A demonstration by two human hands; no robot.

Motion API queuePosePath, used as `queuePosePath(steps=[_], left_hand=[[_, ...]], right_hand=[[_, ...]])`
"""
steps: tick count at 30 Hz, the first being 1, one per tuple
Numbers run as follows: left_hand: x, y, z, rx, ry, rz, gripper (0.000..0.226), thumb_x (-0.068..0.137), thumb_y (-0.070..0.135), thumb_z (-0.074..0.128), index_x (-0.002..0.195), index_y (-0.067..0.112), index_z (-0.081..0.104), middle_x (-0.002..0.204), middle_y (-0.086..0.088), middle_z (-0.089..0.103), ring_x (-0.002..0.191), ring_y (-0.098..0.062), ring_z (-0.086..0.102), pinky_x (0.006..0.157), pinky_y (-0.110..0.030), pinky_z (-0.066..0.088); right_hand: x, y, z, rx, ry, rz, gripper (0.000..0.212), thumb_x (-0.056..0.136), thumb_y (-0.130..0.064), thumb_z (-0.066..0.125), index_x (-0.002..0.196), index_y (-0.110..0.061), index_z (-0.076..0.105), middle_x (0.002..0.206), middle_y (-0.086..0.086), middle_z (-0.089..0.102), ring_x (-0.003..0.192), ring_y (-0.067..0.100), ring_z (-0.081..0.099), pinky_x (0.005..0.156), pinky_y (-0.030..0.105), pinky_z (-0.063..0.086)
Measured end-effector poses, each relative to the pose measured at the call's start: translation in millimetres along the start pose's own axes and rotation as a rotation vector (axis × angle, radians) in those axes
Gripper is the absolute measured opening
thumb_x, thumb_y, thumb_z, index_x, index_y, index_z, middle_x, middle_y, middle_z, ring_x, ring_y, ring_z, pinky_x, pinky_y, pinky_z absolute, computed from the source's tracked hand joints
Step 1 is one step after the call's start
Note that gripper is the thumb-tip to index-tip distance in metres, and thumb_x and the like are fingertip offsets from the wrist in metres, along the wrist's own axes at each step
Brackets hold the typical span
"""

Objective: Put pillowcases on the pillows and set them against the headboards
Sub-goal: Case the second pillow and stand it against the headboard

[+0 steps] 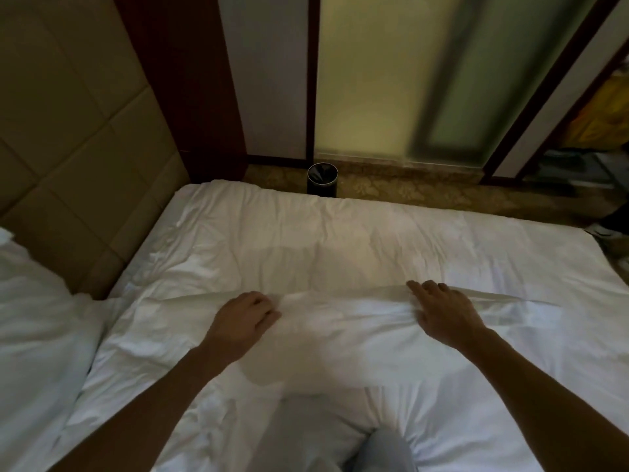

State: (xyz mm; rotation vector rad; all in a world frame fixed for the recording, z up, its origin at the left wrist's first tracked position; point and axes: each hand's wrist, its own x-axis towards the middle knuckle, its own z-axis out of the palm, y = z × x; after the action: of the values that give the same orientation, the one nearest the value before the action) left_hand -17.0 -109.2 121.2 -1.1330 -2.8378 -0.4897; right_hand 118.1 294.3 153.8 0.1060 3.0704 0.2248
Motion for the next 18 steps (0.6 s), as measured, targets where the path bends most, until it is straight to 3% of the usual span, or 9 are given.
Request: queuePosePath(steps=[3, 7, 10, 13, 15, 18], left_hand=[[10, 0, -6, 0.06, -0.175, -0.057, 0.039, 0.087, 0.067, 0.04, 0.087, 0.031, 0.056, 0.091, 0.012, 0.054, 0.091, -0.012, 0.053, 0.082, -0.031, 0.04], [16, 0, -6, 0.029, -0.232, -0.028, 0.044, 0.084, 0.07, 0.053, 0.109, 0.035, 0.059, 0.104, 0.014, 0.058, 0.101, -0.01, 0.051, 0.087, -0.032, 0.037], [14, -4, -4, 0.076, -0.258, 0.016, 0.048, 0.08, 0.064, 0.06, 0.121, 0.038, 0.06, 0.11, 0.013, 0.061, 0.104, -0.012, 0.054, 0.088, -0.032, 0.039], [13, -5, 0, 0.232, -0.266, 0.092, 0.042, 0.067, 0.05, 0.072, 0.106, 0.034, 0.068, 0.096, 0.011, 0.065, 0.09, -0.014, 0.061, 0.074, -0.031, 0.047], [13, -1, 2, 0.323, -0.282, 0.086, 0.039, 0.058, 0.042, 0.077, 0.094, 0.029, 0.068, 0.086, 0.008, 0.064, 0.081, -0.016, 0.062, 0.068, -0.031, 0.049], [15, 7, 7, 0.368, -0.271, 0.005, 0.039, 0.056, 0.036, 0.075, 0.087, 0.02, 0.059, 0.078, 0.001, 0.061, 0.073, -0.022, 0.06, 0.064, -0.034, 0.048]], right_hand=[[4, -12, -8, 0.097, -0.007, -0.223, 0.073, 0.086, -0.027, 0.062, 0.151, -0.025, 0.029, 0.139, 0.004, 0.05, 0.113, 0.02, 0.057, 0.09, 0.035, 0.053], [11, -43, -5, 0.111, -0.012, -0.396, 0.059, 0.088, -0.03, 0.055, 0.144, -0.033, 0.037, 0.128, -0.002, 0.057, 0.109, 0.017, 0.059, 0.086, 0.033, 0.054], [13, -44, 4, 0.032, -0.123, -0.296, 0.05, 0.096, -0.048, 0.037, 0.145, -0.036, 0.033, 0.123, -0.001, 0.061, 0.107, 0.023, 0.06, 0.086, 0.038, 0.052], [12, -32, 1, -0.028, -0.264, -0.2, 0.079, 0.083, -0.079, 0.005, 0.143, -0.038, 0.036, 0.127, 0.001, 0.06, 0.114, 0.025, 0.058, 0.092, 0.04, 0.048], [11, -25, -4, 0.059, -0.355, -0.145, 0.085, 0.079, -0.087, 0.011, 0.142, -0.038, 0.04, 0.13, -0.002, 0.059, 0.118, 0.021, 0.056, 0.096, 0.039, 0.046], [9, -10, -10, 0.209, -0.511, -0.055, 0.077, 0.084, -0.073, 0.051, 0.148, -0.035, 0.034, 0.138, -0.004, 0.053, 0.124, 0.018, 0.05, 0.1, 0.035, 0.041]])
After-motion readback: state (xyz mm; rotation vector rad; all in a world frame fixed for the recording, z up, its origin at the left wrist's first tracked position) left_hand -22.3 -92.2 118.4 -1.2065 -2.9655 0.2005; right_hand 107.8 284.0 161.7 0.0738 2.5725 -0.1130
